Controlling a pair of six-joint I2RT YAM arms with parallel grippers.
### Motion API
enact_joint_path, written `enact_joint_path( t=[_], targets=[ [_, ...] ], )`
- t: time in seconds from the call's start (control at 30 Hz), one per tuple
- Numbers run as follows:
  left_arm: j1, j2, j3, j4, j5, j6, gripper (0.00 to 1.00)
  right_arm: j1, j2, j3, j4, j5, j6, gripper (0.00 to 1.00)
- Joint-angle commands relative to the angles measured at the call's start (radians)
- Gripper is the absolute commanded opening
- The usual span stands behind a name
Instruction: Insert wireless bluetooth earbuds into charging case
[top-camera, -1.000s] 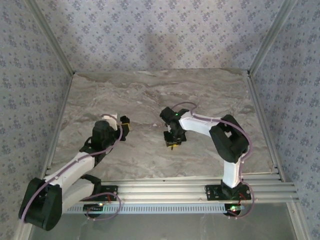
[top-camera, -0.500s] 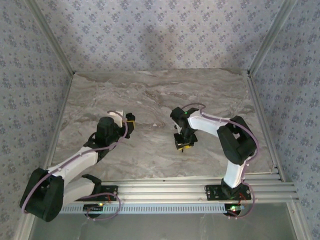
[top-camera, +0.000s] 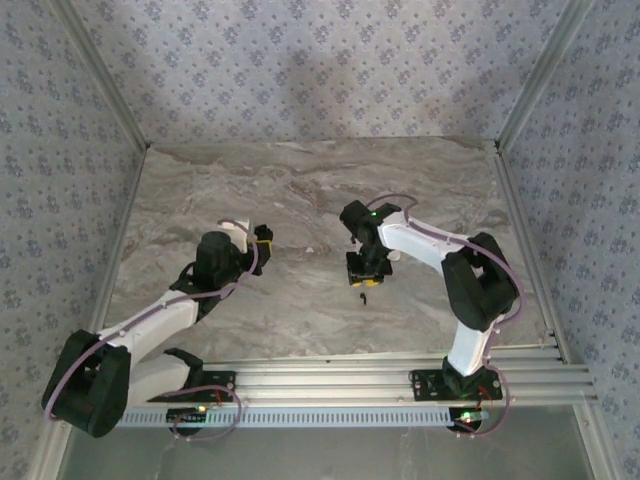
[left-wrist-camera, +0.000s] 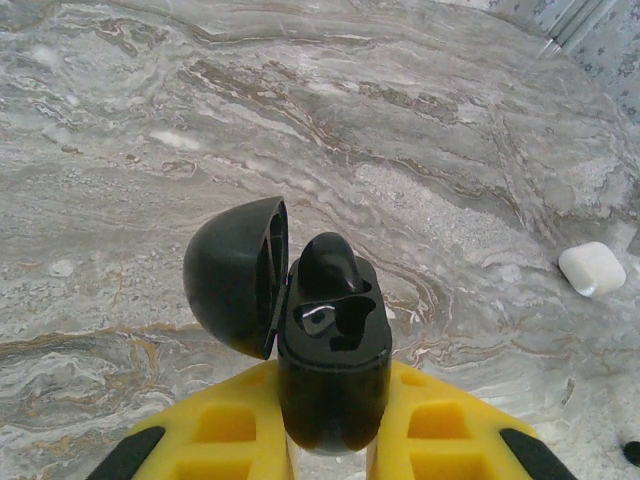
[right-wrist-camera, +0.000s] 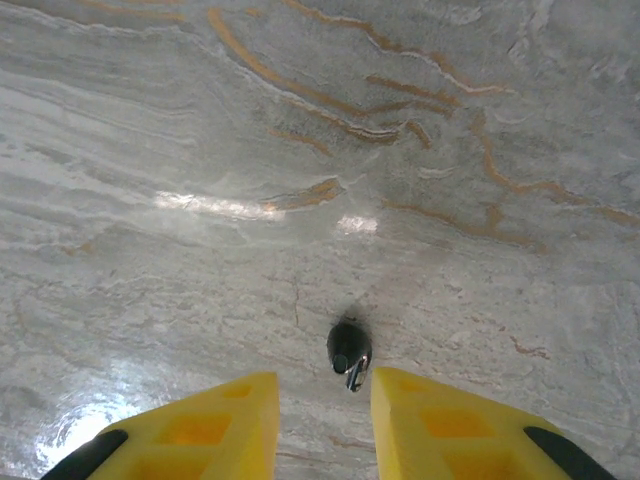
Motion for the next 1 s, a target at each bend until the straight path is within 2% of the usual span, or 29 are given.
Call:
enact_joint_path(
  t=[0.0, 0.33, 0.97],
  targets=[
    [-0.005, 0.002, 0.035, 0.025, 0.012, 0.018, 0.15, 0.001, 0.048, 0.011, -0.018, 0.000, 0.023, 0.31],
    [-0.008, 0.014, 0.038, 0.030, 0.014, 0.011, 0.15, 0.018, 0.095, -0.008, 0.015, -0.004, 0.030, 0.29],
    [-0.008, 0.007, 0.029, 0.025, 0.014, 0.008, 0.15, 0.046, 0.101, -0.019, -0.038, 0.050, 0.037, 0.29]
  ],
)
